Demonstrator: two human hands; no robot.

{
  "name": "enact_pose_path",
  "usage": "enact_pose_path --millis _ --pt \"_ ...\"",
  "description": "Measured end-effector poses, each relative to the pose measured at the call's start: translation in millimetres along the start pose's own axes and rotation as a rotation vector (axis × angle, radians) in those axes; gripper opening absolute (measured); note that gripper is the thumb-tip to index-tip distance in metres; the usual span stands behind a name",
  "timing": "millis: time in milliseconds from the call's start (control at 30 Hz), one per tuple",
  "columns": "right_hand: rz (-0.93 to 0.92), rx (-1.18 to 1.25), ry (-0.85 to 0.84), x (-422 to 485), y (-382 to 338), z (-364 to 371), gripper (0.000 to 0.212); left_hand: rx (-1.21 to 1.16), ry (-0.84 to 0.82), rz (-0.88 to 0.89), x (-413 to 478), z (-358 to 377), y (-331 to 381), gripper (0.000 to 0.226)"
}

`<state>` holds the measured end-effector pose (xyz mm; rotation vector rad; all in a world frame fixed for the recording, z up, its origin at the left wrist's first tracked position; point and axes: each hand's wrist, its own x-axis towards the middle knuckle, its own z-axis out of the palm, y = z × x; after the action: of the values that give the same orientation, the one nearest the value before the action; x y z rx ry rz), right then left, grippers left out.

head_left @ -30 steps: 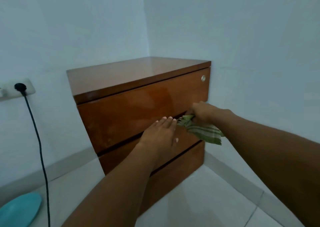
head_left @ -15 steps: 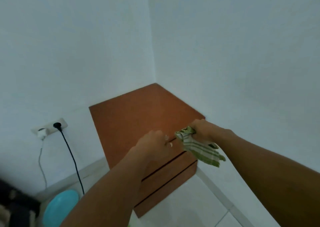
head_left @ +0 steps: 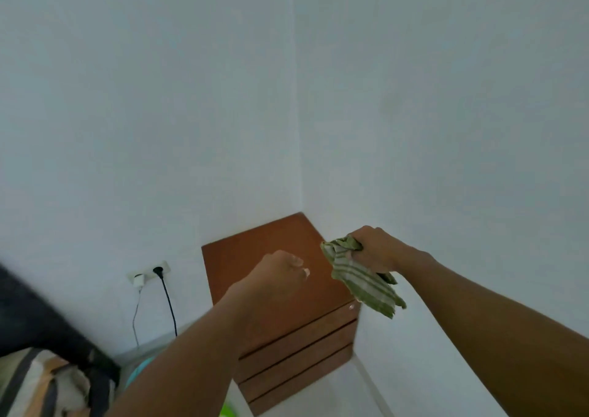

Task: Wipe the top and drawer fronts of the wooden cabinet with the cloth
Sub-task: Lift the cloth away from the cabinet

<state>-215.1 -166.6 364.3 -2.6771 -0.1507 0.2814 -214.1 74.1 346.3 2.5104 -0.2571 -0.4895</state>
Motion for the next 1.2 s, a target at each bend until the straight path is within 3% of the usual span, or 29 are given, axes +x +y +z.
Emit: enact_pose_path --millis 300,633,900,1200 --pt "-0.020 0.036 -0.001 36 8 -2 0.031 -0.001 0.010 -0.018 21 -18 9 0.047" --pt "0.006 -0.082 -0.143 153 37 40 0.022 0.009 -0.063 -0.120 138 -15 -38 0.040" --pt "0.050 -0.061 -0.239 237 89 86 0.009 0.033 -0.248 -0.172 224 29 -76 0.029" --pt "0.045 -0.129 -0.303 287 140 146 0.014 0.075 -0.309 -0.291 270 95 -118 0.049"
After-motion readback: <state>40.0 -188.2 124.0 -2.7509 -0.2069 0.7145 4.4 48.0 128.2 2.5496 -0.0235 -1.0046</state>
